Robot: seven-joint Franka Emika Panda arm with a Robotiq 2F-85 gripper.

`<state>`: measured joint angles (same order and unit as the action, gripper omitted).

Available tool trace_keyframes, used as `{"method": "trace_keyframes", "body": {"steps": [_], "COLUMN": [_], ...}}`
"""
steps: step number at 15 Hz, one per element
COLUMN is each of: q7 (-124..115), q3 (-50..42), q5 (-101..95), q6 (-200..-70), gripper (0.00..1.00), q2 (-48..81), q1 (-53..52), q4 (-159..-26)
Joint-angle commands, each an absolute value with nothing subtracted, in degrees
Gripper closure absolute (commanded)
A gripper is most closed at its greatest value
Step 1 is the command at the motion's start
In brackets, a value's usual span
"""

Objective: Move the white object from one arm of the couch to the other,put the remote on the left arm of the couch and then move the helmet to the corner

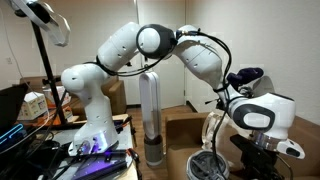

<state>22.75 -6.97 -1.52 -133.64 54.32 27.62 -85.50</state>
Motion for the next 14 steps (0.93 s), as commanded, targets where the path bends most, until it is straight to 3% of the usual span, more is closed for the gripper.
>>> {"method": "trace_keyframes", "body": {"steps": [1,14], "q7": [19.31,-3.39], "q3": [-7.82,-9.52], "q5": [-0.92,-2.70], "q6": [-134.10,-135.11], "gripper": [0.00,0.00], "q2": [49.94,30.48], "q1": [26.52,11.24], "q4": [-88.14,-107.37]}}
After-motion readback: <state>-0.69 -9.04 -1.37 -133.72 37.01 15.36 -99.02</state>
